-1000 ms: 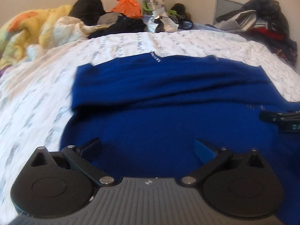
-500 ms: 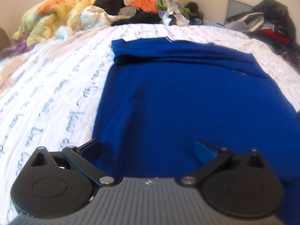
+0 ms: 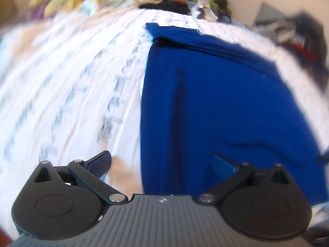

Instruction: Fold small clothes

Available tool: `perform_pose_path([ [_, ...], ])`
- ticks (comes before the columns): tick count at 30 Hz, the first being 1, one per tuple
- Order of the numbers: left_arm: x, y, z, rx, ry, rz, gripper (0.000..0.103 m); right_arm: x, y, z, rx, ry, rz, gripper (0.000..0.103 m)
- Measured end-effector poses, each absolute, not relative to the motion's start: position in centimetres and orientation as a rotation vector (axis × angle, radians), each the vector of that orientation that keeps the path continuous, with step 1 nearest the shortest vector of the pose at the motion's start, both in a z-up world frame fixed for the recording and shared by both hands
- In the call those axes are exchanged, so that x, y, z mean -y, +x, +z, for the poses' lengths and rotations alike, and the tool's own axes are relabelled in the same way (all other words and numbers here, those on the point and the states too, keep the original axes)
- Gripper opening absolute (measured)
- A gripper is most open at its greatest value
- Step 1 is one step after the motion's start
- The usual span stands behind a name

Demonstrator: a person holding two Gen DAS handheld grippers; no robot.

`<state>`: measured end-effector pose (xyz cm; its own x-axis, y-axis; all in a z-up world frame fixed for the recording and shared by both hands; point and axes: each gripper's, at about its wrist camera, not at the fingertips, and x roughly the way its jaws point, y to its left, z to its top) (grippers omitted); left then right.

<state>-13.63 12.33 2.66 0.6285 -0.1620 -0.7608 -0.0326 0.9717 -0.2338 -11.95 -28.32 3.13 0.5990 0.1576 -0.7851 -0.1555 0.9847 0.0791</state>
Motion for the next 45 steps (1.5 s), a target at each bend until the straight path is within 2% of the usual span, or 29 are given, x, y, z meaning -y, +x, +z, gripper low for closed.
perform_pose_path([
  [2,-13.1,-14.4,3.0,-0.920,-0.352,-0.124,0.100,29.8,-11.8,2.6,-1.000,0.114,0.243,0.103],
  [5,-12.9,-15.0,3.2,-0.942,-0.370,-0.157,0.093,29.5,-11.7,2.3,-1.026,0.105,0.298,0.101],
  [8,-12.3,-15.2,3.4,-0.964,-0.272,-0.151,0.081,29.1,-11.2,2.0,-1.030,0.095,0.298,0.081],
  [10,-12.6,-15.4,3.4,-0.991,-0.297,-0.163,0.075,29.5,-11.8,2.1,-1.048,0.120,0.281,0.053],
  [11,-13.2,-15.3,3.5,-1.006,-0.360,-0.191,0.075,29.8,-11.8,2.1,-1.066,0.173,0.286,0.051],
  [13,-15.2,-15.1,2.4,-1.056,-0.623,-0.304,0.077,32.3,-11.5,1.6,-1.093,0.352,0.317,0.052],
  [15,-17.3,-15.1,-0.1,-1.072,-0.921,-0.393,0.091,34.1,-11.1,0.2,-1.101,0.539,0.359,0.052],
  [16,-18.0,-15.0,-1.2,-1.074,-1.039,-0.415,0.093,35.2,-10.8,-0.8,-1.106,0.662,0.384,0.056],
  [18,-19.0,-15.1,-2.4,-1.056,-1.180,-0.417,0.090,36.2,-10.2,-2.5,-1.120,0.838,0.435,0.062],
  [22,-19.2,-14.9,-1.9,-1.064,-1.164,-0.415,0.085,35.4,-9.6,-4.3,-1.145,0.929,0.520,0.062],
  [24,-19.0,-14.5,-1.6,-1.072,-1.130,-0.399,0.070,35.1,-9.3,-4.6,-1.137,0.948,0.523,0.062],
  [25,-18.8,-14.2,-1.5,-1.076,-1.105,-0.378,0.058,35.1,-9.2,-4.5,-1.137,0.946,0.520,0.055],
  [26,-18.7,-14.0,-1.5,-1.095,-1.068,-0.358,0.026,34.7,-9.1,-4.0,-1.146,0.904,0.496,0.042],
  [27,-18.3,-13.8,-1.8,-1.118,-1.027,-0.334,0.005,34.4,-9.6,-3.6,-1.172,0.843,0.468,0.005],
  [28,-18.3,-13.8,-1.6,-1.121,-0.993,-0.305,0.003,34.5,-10.0,-3.5,-1.170,0.826,0.470,0.004],
  [33,-18.0,-14.1,2.2,-1.063,-0.799,-0.321,0.005,35.7,-11.4,0.8,-1.110,0.652,0.450,0.004],
  [35,-17.6,-14.2,1.8,-1.102,-0.727,-0.308,0.006,35.9,-11.5,0.7,-1.158,0.532,0.405,0.003],
  [36,-17.5,-14.2,1.1,-1.130,-0.711,-0.284,0.009,36.0,-11.5,0.3,-1.178,0.521,0.399,0.003],
  [41,-18.3,-14.4,1.9,-1.093,-0.621,-0.230,0.015,35.2,-11.4,0.3,-1.142,0.521,0.376,0.005],
  [43,-18.4,-13.5,4.4,-0.999,-0.503,-0.166,0.033,35.3,-11.5,1.5,-1.137,0.521,0.317,0.014],
  [44,-18.0,-12.7,5.8,-0.928,-0.449,-0.150,0.051,35.4,-11.3,2.7,-1.088,0.518,0.285,0.018],
  [45,-16.9,-11.6,7.1,-0.854,-0.399,-0.148,0.066,35.2,-10.8,4.2,-1.009,0.509,0.262,0.028],
])
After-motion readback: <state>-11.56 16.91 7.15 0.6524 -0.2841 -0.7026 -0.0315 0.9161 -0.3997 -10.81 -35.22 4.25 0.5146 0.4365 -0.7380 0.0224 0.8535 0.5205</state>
